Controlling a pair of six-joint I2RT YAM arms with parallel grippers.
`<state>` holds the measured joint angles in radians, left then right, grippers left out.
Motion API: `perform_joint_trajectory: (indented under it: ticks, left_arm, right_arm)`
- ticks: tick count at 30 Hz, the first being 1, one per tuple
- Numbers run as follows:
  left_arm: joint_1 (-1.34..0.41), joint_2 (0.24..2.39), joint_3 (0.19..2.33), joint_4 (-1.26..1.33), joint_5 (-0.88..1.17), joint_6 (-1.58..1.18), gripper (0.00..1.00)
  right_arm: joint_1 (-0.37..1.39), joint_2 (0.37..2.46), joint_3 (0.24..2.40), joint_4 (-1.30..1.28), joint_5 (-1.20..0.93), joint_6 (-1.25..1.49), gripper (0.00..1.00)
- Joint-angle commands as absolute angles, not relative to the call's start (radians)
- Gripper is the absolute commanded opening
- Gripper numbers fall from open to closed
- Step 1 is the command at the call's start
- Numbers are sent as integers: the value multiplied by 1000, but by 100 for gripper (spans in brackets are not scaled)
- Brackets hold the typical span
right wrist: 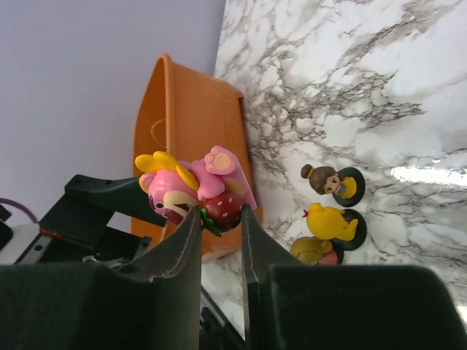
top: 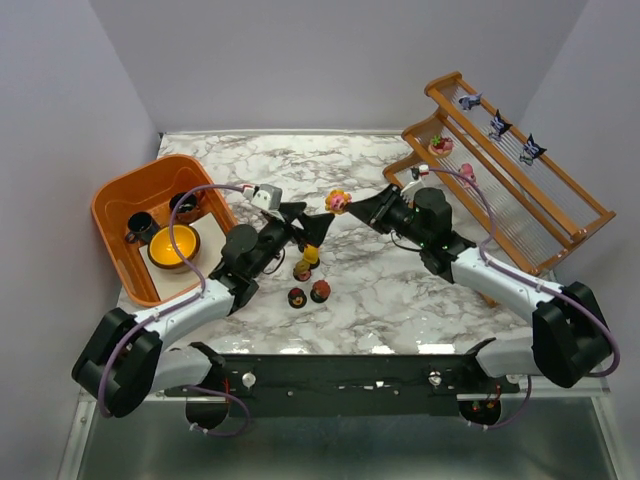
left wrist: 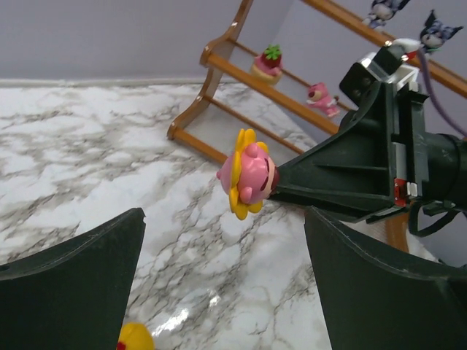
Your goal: Place and organize the plastic toys onto the shelf
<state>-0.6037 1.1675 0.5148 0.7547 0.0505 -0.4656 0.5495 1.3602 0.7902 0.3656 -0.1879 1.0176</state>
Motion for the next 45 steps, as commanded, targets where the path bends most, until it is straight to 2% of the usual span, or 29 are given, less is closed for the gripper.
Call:
perform_joint_trajectory:
  ticks: [1,10,11,19,20,22,26,28,32,40,43,45]
  left_arm:
    - [-626,1230,518,994,144,-463,98]
    - [-655,1341,545,1138,146,-489,86]
    - [-657,1350,548,1149,146,-486,81]
    - [-670,1416,564,1215,124,-486,65]
    - [-670,1420,566,1223,124,-485,59]
    - [-669,1431,568,1235,121,-480,54]
    - [-670,1436,558,1272,117,-485,31]
    - [-670,1430,552,1276,115,-486,24]
    - [-670,1414,543,1279,104,-473,2]
    - [-669,1390,535,1252,109,-456,0]
    - [-670,1387,529,1252,110,-453,0]
    - [-670,1385,528,1253,109,-448,21]
  right_arm:
    - [532,1307,738,503,-216,1158,1]
    - [525,1316,709,584,-322,1252,1]
    - [523,1319,704,594,-334,1259,1]
    - [520,1319,699,614,-370,1276,1]
    - [520,1319,699,614,-377,1278,1]
    - [520,1321,699,612,-382,1279,1]
    - [520,1316,701,597,-393,1264,1]
    - [520,1315,701,583,-394,1259,1]
    - [520,1318,692,581,-400,1262,1]
    - [520,1325,706,566,-408,1236,7]
    - [520,1325,712,558,-403,1235,1]
    - [520,1328,713,555,-405,1233,1]
